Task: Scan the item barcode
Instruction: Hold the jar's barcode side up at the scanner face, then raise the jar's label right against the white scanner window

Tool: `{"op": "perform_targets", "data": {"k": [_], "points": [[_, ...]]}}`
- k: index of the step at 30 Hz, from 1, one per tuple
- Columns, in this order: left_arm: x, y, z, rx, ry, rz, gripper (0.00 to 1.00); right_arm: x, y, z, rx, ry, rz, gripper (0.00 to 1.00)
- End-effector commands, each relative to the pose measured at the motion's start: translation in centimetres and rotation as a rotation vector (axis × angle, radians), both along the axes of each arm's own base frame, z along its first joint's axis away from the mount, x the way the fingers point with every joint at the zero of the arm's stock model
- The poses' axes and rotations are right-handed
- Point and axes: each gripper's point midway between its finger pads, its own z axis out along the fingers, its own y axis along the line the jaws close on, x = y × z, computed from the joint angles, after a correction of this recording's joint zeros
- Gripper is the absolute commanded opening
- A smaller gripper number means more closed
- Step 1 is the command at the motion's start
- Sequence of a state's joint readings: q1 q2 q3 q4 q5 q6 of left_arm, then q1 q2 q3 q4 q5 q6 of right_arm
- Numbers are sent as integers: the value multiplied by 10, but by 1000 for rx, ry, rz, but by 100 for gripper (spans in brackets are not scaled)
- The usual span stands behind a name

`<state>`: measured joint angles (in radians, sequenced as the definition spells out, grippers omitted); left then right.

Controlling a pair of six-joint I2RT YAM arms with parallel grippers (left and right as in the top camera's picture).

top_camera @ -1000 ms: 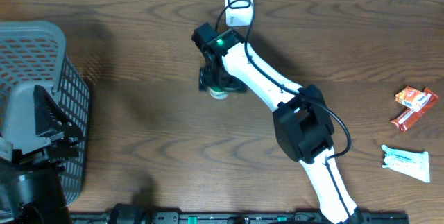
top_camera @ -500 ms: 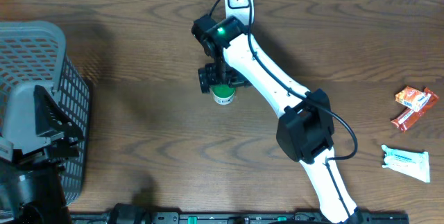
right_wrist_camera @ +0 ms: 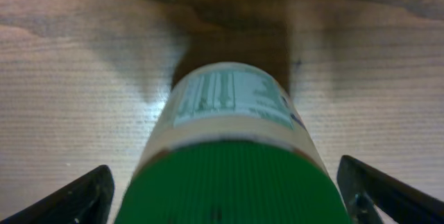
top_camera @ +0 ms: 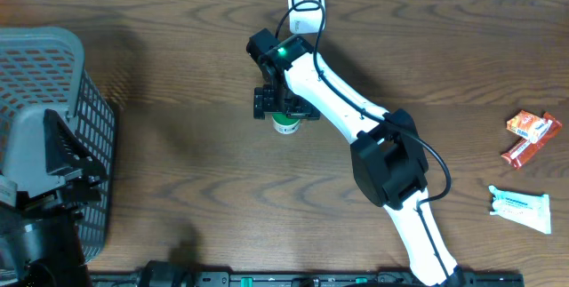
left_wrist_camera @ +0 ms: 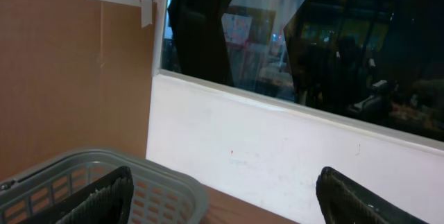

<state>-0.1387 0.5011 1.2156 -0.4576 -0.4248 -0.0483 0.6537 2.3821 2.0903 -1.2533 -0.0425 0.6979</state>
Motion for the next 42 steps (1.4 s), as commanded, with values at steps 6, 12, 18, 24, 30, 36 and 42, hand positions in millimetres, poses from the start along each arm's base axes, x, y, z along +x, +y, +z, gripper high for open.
{"op": "perform_targets", "data": {"k": [6, 12, 18, 24, 30, 36, 42], "points": [[-2, 2, -1, 7, 0, 12, 84, -3, -14, -16, -27, 40, -70, 77], [-2, 2, -1, 7, 0, 12, 84, -9, -15, -36, -23, 57, -69, 78], [-2, 2, -2, 8, 6, 12, 84, -13, -13, -41, -6, 73, -69, 50], [-2, 2, -2, 9, 6, 12, 85, -31, 14, -5, 199, 217, -76, 45], [-2, 2, -1, 8, 2, 12, 84, -53, 48, 78, 638, 418, 55, 47], [-2, 2, -1, 8, 2, 12, 84, -62, 33, 115, 772, 539, 11, 45], [-3, 2, 0, 7, -5, 13, 85, -70, 28, 116, 766, 558, 35, 36]]}}
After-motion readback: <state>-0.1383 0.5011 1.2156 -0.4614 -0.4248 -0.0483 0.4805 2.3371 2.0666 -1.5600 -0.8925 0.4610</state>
